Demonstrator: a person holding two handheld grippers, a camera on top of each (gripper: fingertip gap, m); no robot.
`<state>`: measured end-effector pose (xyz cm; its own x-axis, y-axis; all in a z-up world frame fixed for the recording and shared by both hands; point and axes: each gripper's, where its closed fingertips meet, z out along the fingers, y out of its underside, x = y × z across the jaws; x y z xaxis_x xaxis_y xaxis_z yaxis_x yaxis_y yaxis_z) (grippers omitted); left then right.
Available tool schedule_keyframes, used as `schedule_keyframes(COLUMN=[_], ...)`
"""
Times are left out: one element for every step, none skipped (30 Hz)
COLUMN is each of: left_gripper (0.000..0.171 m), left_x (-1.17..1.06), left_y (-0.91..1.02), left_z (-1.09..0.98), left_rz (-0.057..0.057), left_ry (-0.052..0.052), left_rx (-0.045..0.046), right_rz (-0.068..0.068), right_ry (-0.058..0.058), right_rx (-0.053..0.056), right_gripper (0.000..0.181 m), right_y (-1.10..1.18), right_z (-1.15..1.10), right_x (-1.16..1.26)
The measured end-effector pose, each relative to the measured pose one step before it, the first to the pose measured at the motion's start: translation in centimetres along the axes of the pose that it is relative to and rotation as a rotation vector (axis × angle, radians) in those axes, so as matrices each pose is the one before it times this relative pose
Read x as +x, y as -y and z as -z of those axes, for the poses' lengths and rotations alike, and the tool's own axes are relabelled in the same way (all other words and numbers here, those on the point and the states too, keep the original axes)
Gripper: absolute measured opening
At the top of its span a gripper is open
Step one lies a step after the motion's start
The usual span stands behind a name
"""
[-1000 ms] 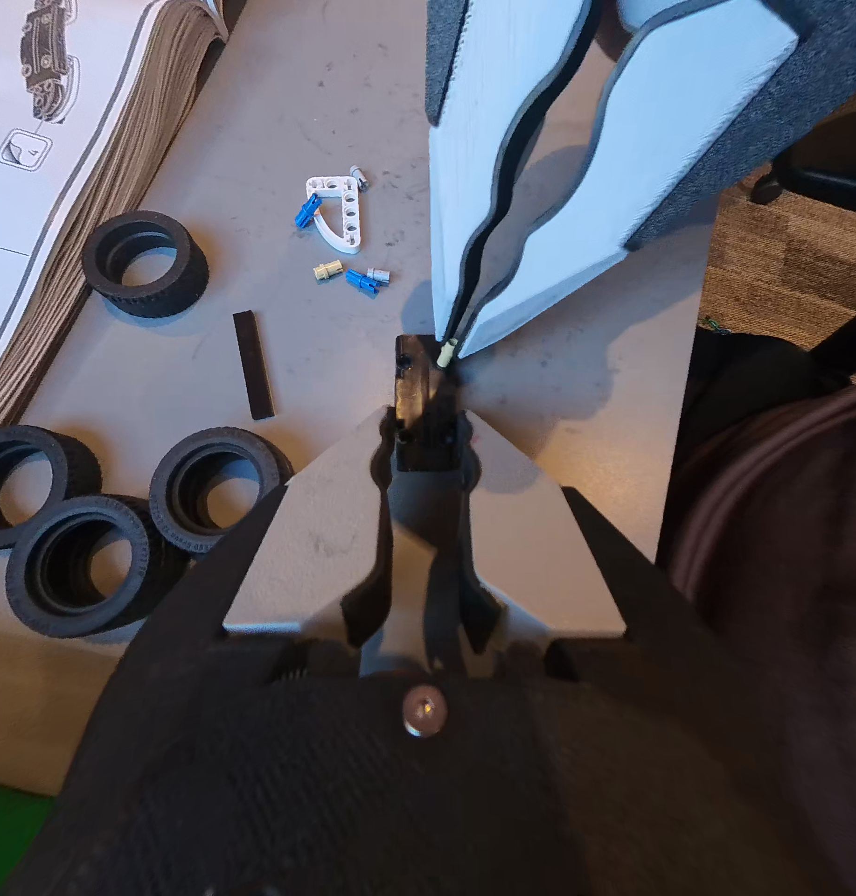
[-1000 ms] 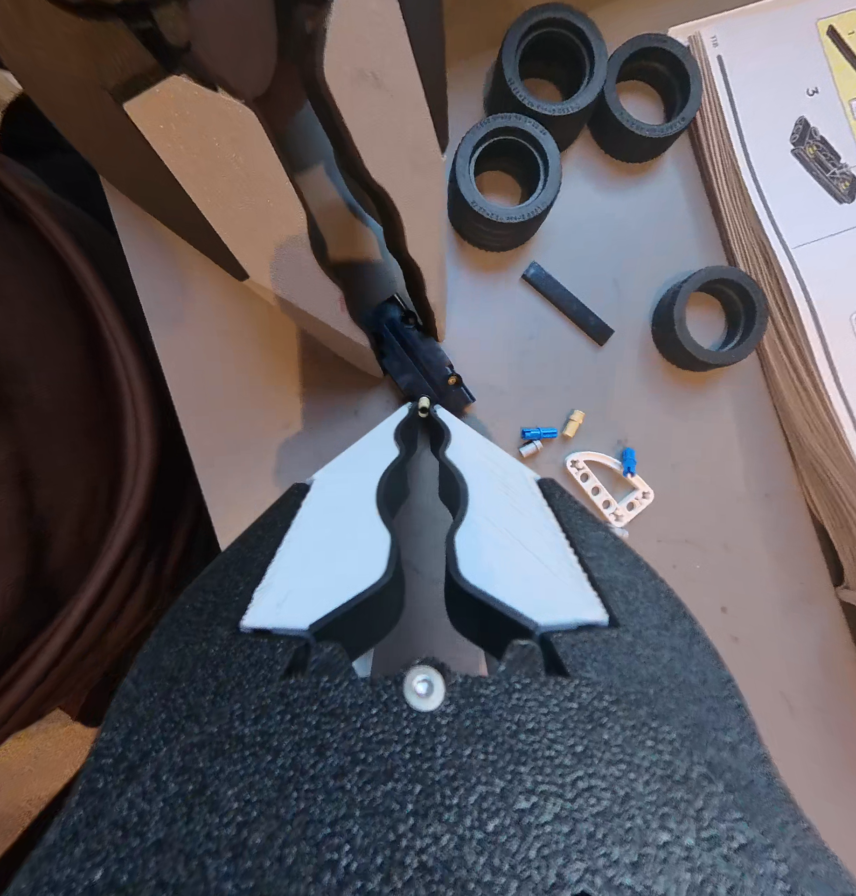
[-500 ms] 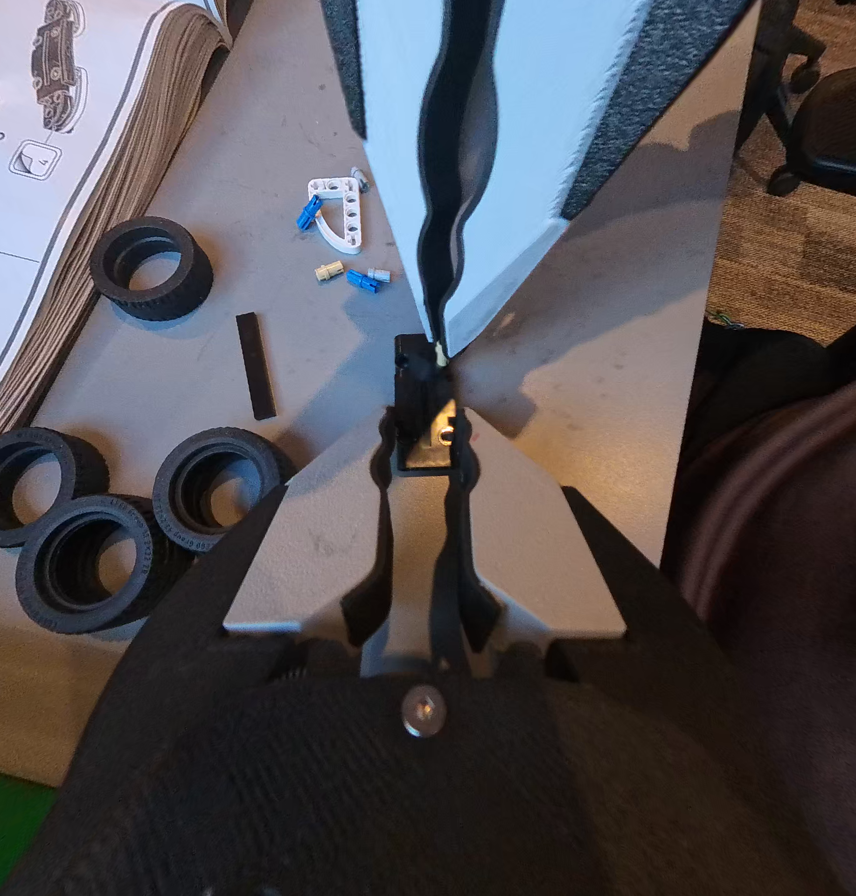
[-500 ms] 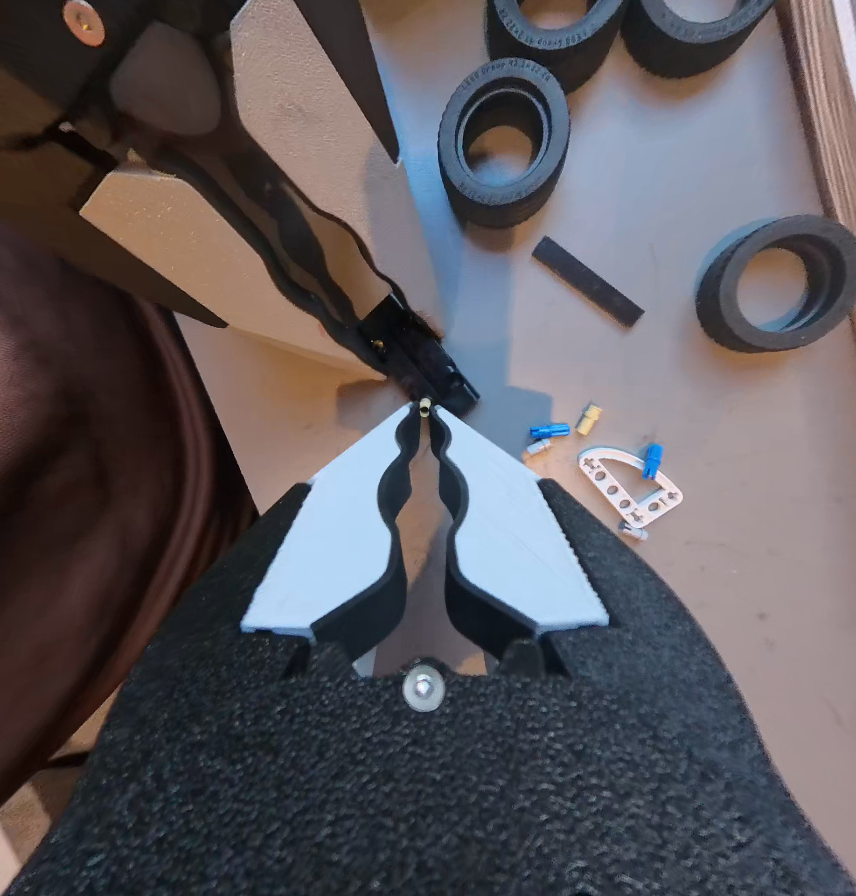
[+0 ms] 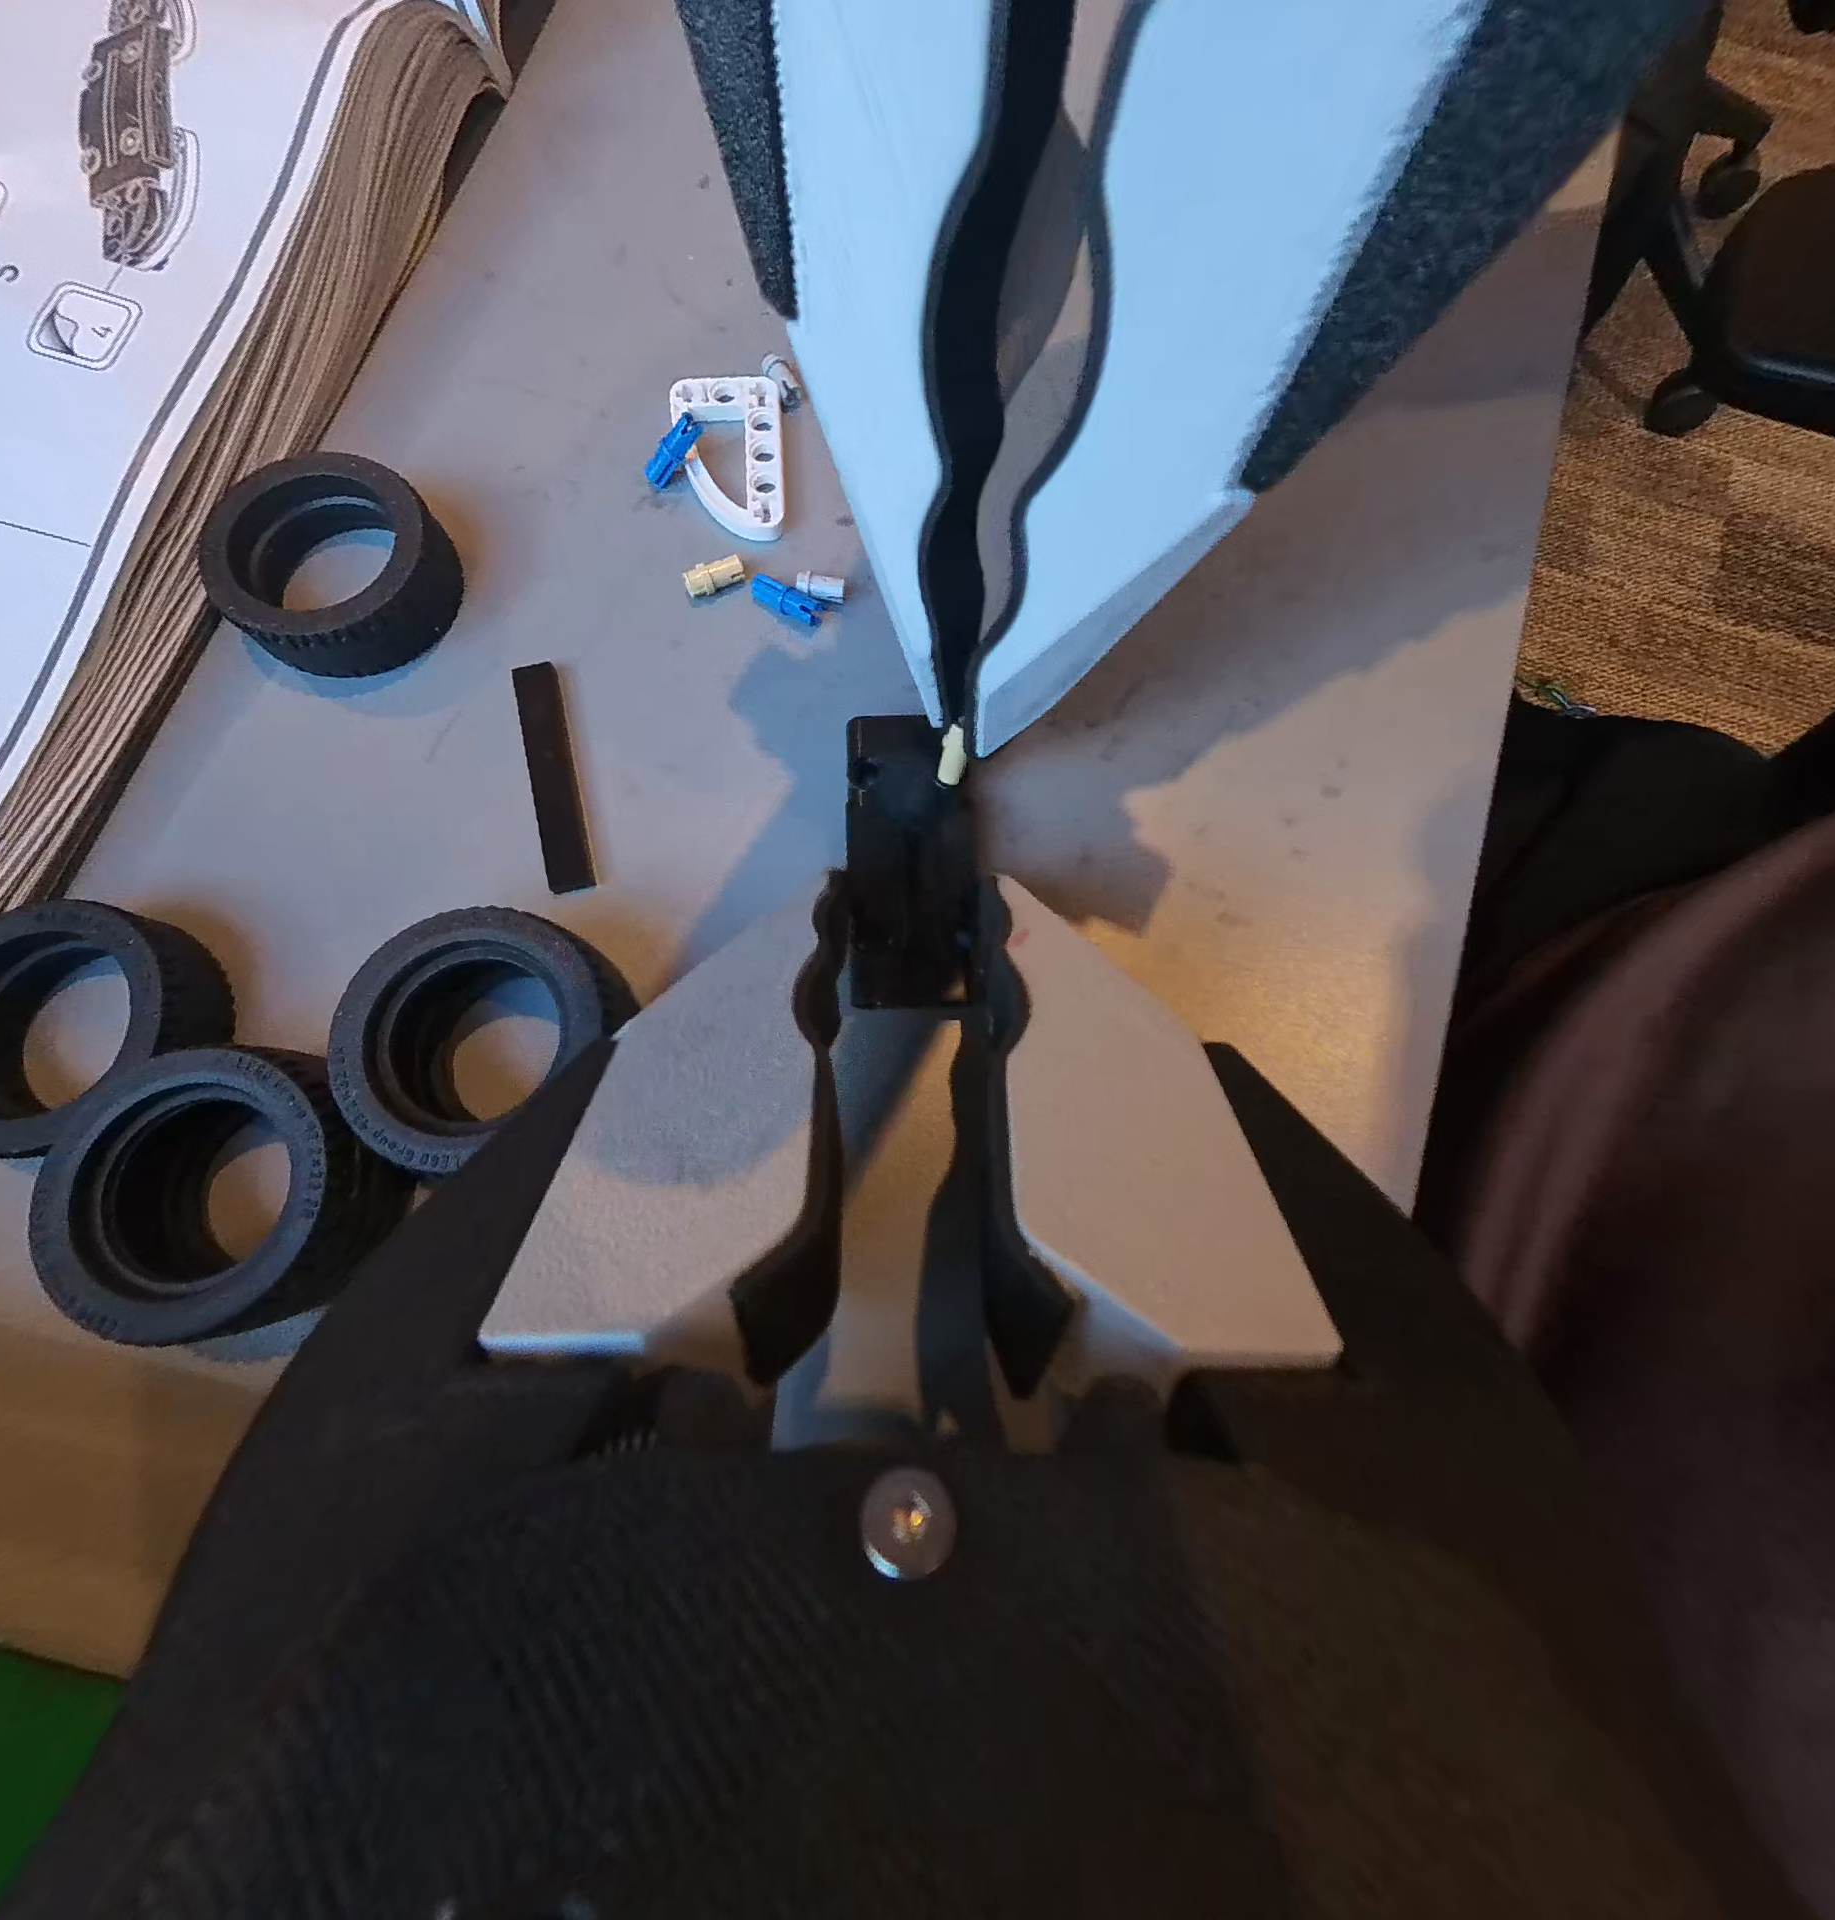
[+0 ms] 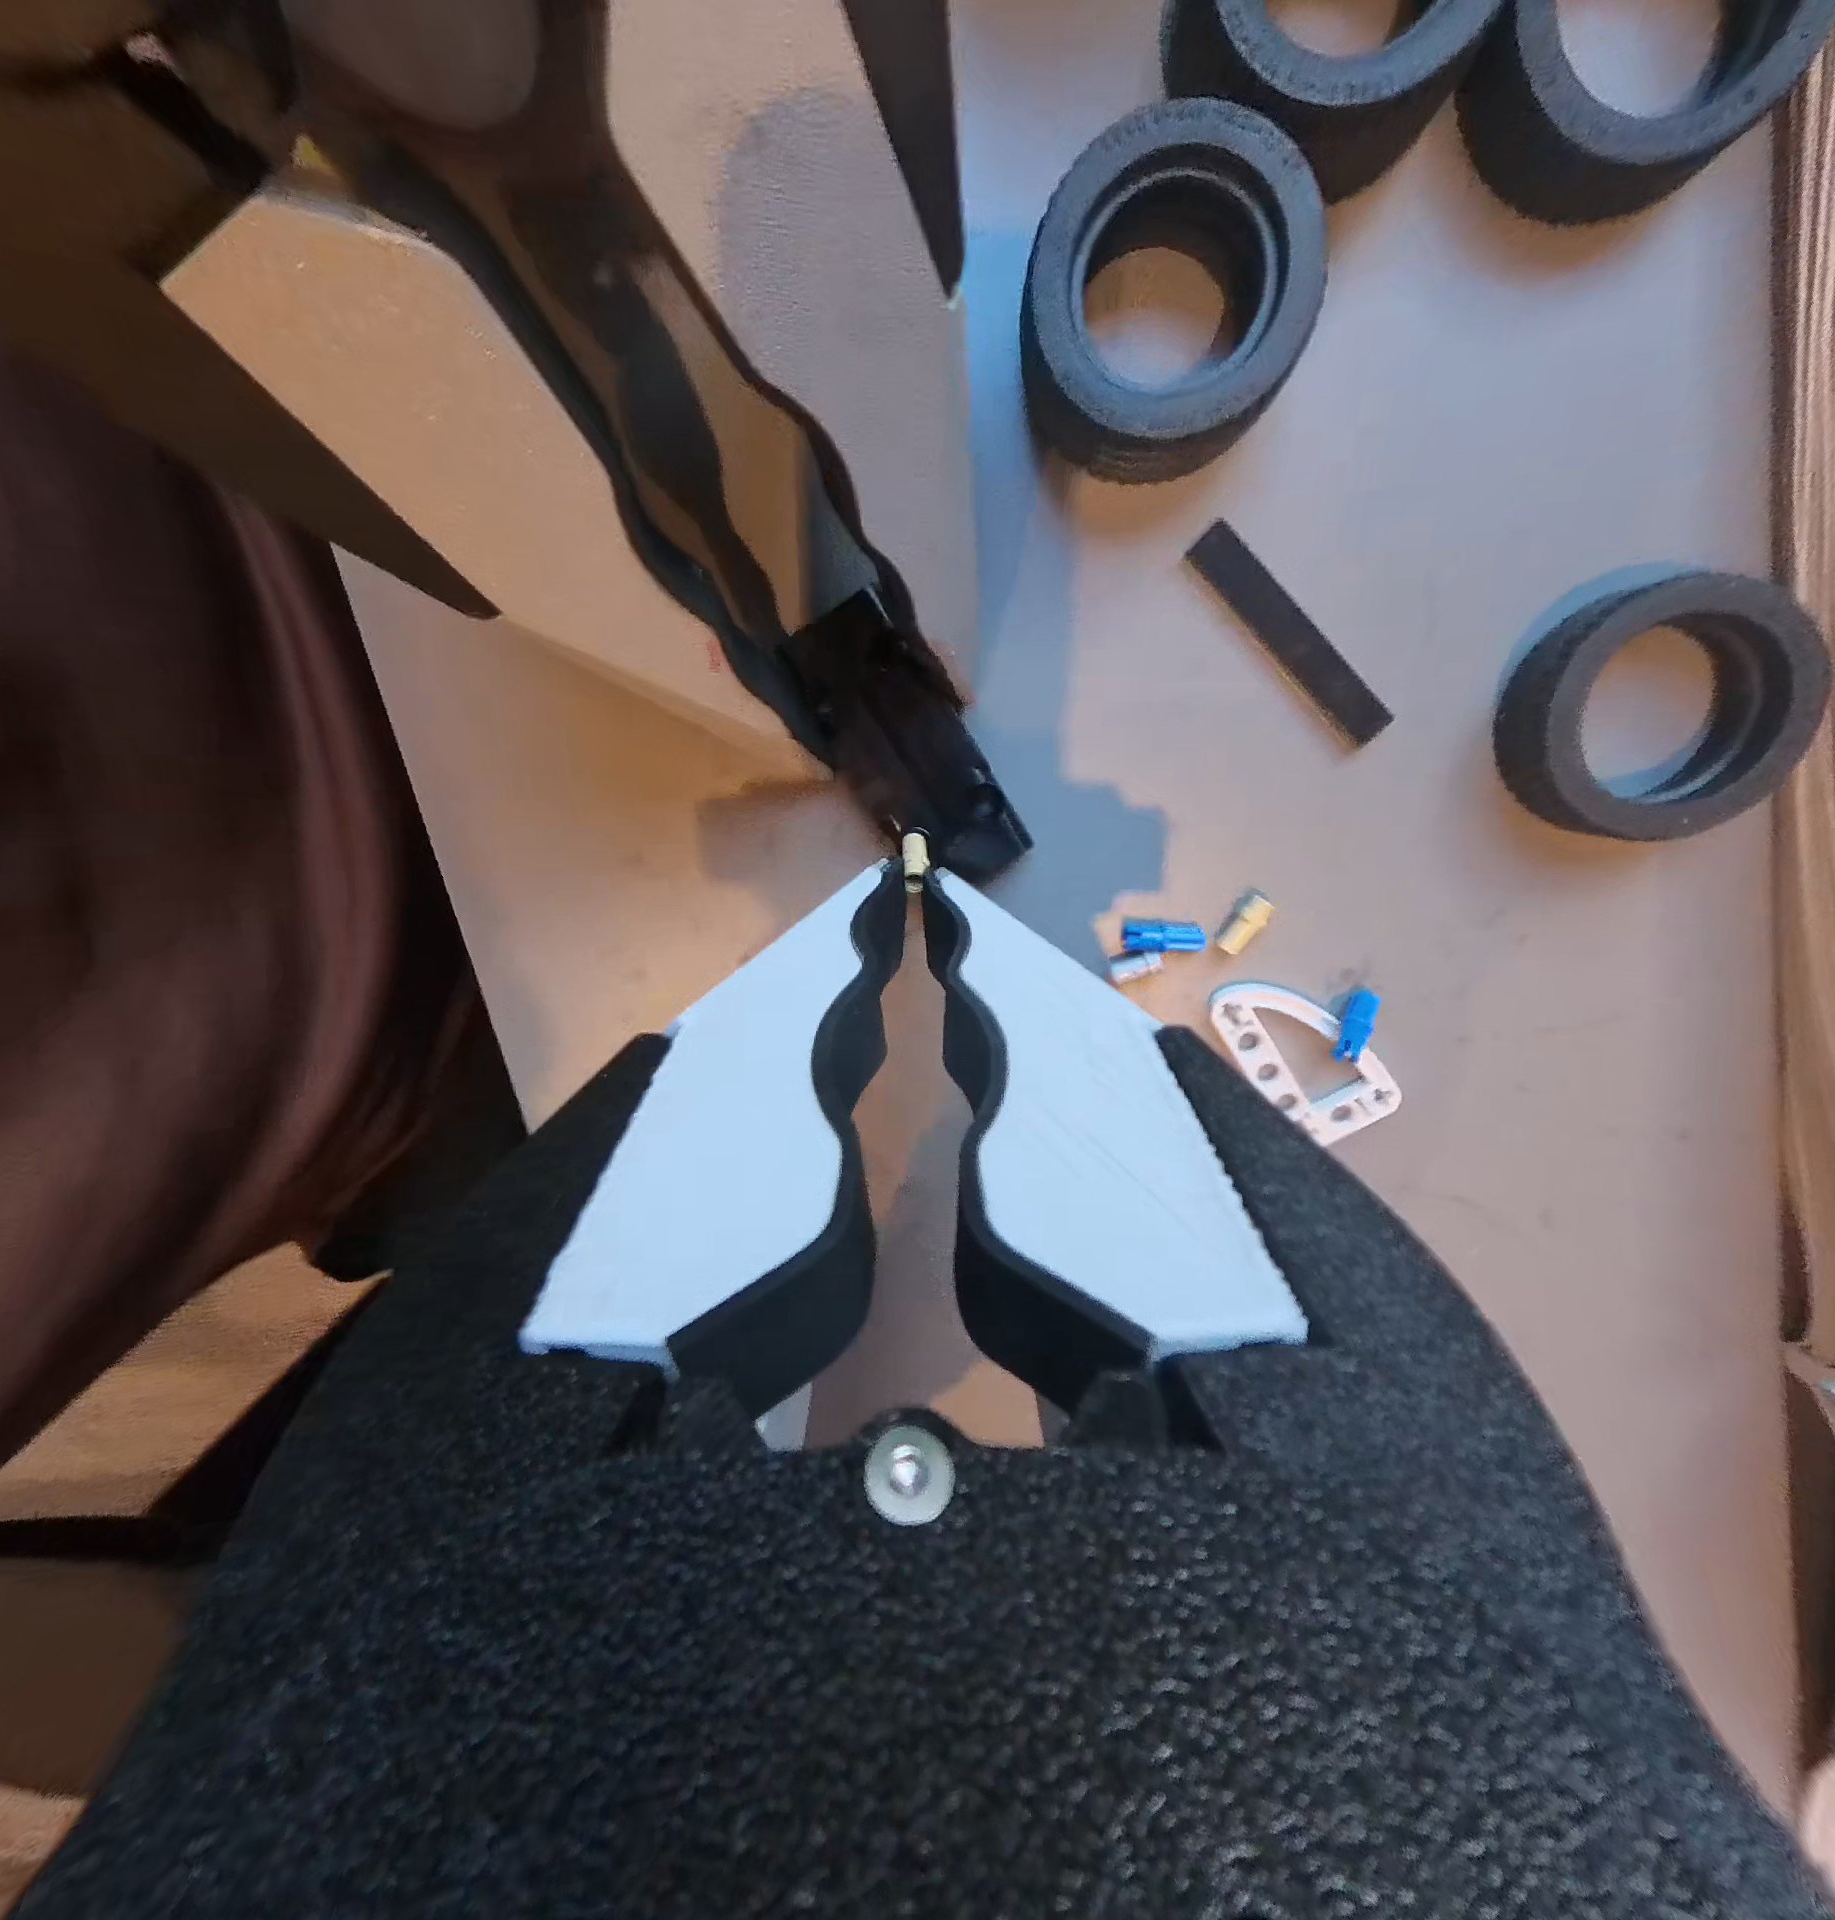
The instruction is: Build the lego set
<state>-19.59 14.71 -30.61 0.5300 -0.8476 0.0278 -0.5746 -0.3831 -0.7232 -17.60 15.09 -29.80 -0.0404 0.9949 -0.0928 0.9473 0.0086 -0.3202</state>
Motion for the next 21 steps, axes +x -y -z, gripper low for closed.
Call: schedule_keyframes(left_gripper=[0.023, 0.023, 0.023, 0.023, 0.023, 0.023, 0.023, 0.023, 0.023, 0.023, 0.023, 0.023, 0.023, 0.023, 0.023, 0.023, 0.023, 0.023, 0.023, 0.023, 0.023], left_x=[-0.096, -0.048, -0.008, -0.004, 0.000, -0.006, -0.004, -0.011, -0.024, -0.019, -0.049, -0.059, -0.045, -0.031, -0.012, -0.008, -0.003, -0.012, -0.042, -0.029, -0.024], left_y=[-0.006, -0.016, -0.015, -0.002, 0.000, 0.017, 0.053, -0.055, 0.012, 0.009, -0.004, -0.008, -0.012, -0.005, -0.004, -0.001, 0.007, 0.001, 0.001, 0.005, 0.005], left_z=[0.023, 0.020, 0.001, -0.002, -0.002, 0.005, 0.000, 0.001, 0.004, -0.006, -0.003, 0.013, 0.020, 0.020, 0.008, -0.011, 0.009, -0.001, 0.001, -0.003, -0.003], left_rz=[0.0037, 0.0021, -0.0009, -0.0027, -0.0006, 0.0025, 0.0050, 0.0130, 0.0080, 0.0006, -0.0040, -0.0045, -0.0017, 0.0018, 0.0032, 0.0022, 0.0008, 0.0002, 0.0007, 0.0014, 0.0015], left_ry=[0.0044, 0.0023, 0.0013, 0.0025, 0.0007, -0.0018, -0.0039, -0.0100, -0.0056, 0.0010, 0.0082, 0.0094, 0.0068, 0.0023, -0.0015, -0.0016, -0.0003, 0.0010, 0.0023, 0.0012, 0.0008], left_rx=[0.00000, 0.00023, -0.00001, -0.00029, -0.00011, 0.00084, 0.00486, -0.00347, 0.00073, 0.00035, 0.00007, -0.00053, -0.00044, -0.00005, 0.00017, 0.00011, 0.00011, 0.00010, 0.00016, 0.00019, 0.00018], right_rz=[0.0387, 0.0397, 0.0376, 0.0404, 0.0473, 0.0411, 0.0160, -0.0145, -0.0298, -0.0307, -0.0249, -0.0263, -0.0338, -0.0310, -0.0231, -0.0191, -0.0237, -0.0291, -0.0324, -0.0274, -0.0159], right_ry=[-0.0286, -0.0300, -0.0275, -0.0272, -0.0269, -0.0247, -0.0120, 0.0148, 0.0238, 0.0222, 0.0141, 0.0099, 0.0126, 0.0108, 0.0093, 0.0083, 0.0110, 0.0158, 0.0171, 0.0155, 0.0094], right_rx=[0.0003, 0.0021, -0.0017, -0.0095, -0.0182, -0.0167, -0.0067, 0.0044, 0.0052, 0.0107, 0.0121, 0.0177, 0.0212, 0.0246, 0.0188, 0.0119, 0.0111, 0.0122, 0.0119, 0.0105, 0.0080], right_gripper=[0.003, 0.003, 0.003, 0.003, 0.003, 0.003, 0.002, 0.002, 0.002, 0.002, 0.002, 0.002, 0.002, 0.002, 0.002, 0.002, 0.002, 0.002, 0.002, 0.002, 0.002], right_y=[0.075, 0.032, 0.004, -0.004, 0.018, 0.156, 0.244, 0.172, 0.015, 0.003, -0.003, 0.052, 0.080, 0.111, 0.068, 0.030, 0.060, 0.065, 0.051, 0.024, -0.007], right_z=[-0.014, -0.015, 0.008, 0.012, 0.028, 0.056, 0.051, 0.013, -0.019, -0.013, -0.019, -0.025, -0.021, -0.031, -0.016, -0.007, -0.007, -0.024, -0.018, 0.001, -0.001], right_x=[0.112, 0.074, 0.038, 0.015, 0.024, 0.039, 0.047, -0.036, 0.022, 0.038, 0.054, 0.041, 0.033, 0.010, 0.012, 0.011, 0.025, 0.043, 0.065, 0.036, 0.024])
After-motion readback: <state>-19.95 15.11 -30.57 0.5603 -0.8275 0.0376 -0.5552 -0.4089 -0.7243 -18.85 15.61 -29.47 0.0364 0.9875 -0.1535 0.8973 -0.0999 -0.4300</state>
